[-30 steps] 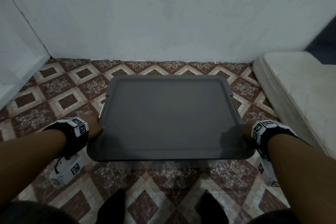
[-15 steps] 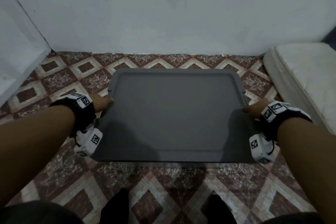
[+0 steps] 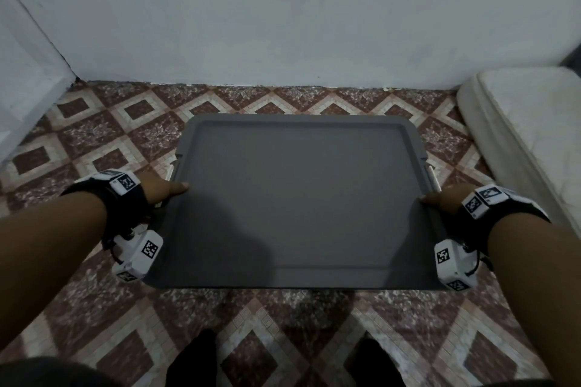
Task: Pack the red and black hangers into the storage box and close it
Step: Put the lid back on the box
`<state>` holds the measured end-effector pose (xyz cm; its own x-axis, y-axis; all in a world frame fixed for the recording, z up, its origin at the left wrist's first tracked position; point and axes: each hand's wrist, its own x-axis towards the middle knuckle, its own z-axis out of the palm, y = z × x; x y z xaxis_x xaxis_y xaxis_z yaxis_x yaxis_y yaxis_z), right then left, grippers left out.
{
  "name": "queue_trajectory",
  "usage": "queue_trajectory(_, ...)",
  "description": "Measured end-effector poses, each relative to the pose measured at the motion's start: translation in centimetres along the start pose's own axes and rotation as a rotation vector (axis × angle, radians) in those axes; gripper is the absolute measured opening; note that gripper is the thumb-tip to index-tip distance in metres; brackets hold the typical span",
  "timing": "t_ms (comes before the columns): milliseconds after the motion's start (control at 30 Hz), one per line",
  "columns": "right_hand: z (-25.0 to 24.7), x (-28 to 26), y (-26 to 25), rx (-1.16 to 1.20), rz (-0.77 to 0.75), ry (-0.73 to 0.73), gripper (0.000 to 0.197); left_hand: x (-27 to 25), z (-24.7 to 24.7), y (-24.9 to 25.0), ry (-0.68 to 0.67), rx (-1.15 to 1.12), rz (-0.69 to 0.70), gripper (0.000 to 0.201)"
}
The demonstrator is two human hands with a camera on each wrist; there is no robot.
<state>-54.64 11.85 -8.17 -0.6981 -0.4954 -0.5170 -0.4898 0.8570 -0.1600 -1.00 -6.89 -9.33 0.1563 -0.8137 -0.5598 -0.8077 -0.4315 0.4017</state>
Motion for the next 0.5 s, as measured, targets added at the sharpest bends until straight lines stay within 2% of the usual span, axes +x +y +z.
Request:
queue_trajectory(167,-0.3,-0.9,-1.1,-0.072,-0.017,0.074,0.072,-0.6,-1.1,1.0,0.080,0.215,0.020,0.061)
queue_trajectory(333,-0.3,-1.4,-1.4,-0.135,-0.060,0.087,0.063,-0.8,-0.8,1.5,0.104,0.234,0.041,0.050)
queue_trajectory(500,-0.2,-0.6,-1.2,-0.186,-0.095,0.101,0.057,-1.0,-0.8,1.5,0.129,0.292,0.062,0.049)
